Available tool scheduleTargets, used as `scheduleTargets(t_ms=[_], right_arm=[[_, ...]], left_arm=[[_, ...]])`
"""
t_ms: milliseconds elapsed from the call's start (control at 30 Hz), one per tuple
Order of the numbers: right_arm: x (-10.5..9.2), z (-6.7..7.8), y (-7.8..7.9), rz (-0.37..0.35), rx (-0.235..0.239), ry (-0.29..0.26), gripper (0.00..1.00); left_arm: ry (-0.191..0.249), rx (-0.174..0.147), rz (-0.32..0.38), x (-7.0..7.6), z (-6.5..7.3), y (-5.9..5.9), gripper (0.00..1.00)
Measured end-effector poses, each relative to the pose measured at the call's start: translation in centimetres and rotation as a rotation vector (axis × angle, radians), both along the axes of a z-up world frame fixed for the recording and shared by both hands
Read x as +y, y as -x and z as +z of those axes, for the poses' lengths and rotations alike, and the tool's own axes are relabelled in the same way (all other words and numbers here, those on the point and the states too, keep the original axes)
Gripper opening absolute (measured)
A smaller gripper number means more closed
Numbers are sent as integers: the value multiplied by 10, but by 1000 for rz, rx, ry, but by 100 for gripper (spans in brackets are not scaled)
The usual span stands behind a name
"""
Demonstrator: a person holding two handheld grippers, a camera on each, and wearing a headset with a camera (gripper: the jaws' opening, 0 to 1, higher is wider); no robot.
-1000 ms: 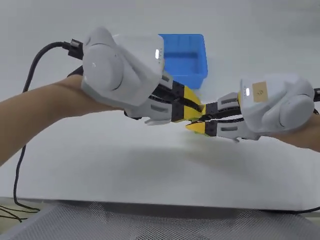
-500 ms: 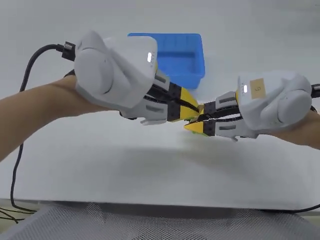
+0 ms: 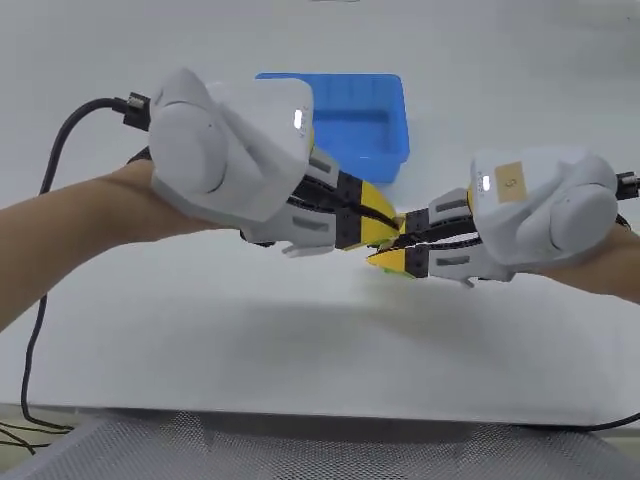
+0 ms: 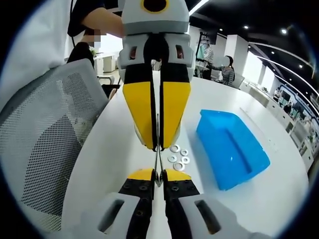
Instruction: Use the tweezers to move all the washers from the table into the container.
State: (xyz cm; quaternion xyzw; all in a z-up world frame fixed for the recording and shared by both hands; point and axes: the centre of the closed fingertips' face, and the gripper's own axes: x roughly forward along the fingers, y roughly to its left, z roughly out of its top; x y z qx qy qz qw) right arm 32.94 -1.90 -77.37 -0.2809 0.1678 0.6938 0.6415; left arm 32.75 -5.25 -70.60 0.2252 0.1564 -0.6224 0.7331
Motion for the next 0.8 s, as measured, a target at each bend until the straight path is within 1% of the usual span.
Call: scheduleTargets(t_ms=[33,100,167,233,300,333,400,433,500,600,733,800], right_arm=[[1,0,1,3,-9,4,7],[3,2,3,9,-21,8,7],[7,7,8,8,-26,-9,7],[10,9,11,13,-36,-19,7],[14,8,14,26,-59,-12,7],[15,7,14,29,-67,-7,8],[20,6,14,33,-82,-8,8],[22,7,13,30,-95,-9,8],[26,10,11,24,-113,-23,9],[32,12,10,17,-122,-34,10],[38,10,4,9,-136,-33,10],[40,10,0,1,-131,-38,11]], left_arm=[[-1,7,7,1,0,1,5],[-8,4,6,4,2,5,4],[4,-5,7,8,7,11,4],[16,-4,18,14,9,14,4],[14,-3,25,20,8,17,4],[4,-10,29,24,6,18,4],[2,-9,32,27,6,18,4],[-7,-24,31,30,7,18,4],[-12,-30,31,34,10,18,4],[-14,-36,31,41,12,17,4],[-28,-41,37,47,9,13,4],[-32,-44,40,49,9,11,4]])
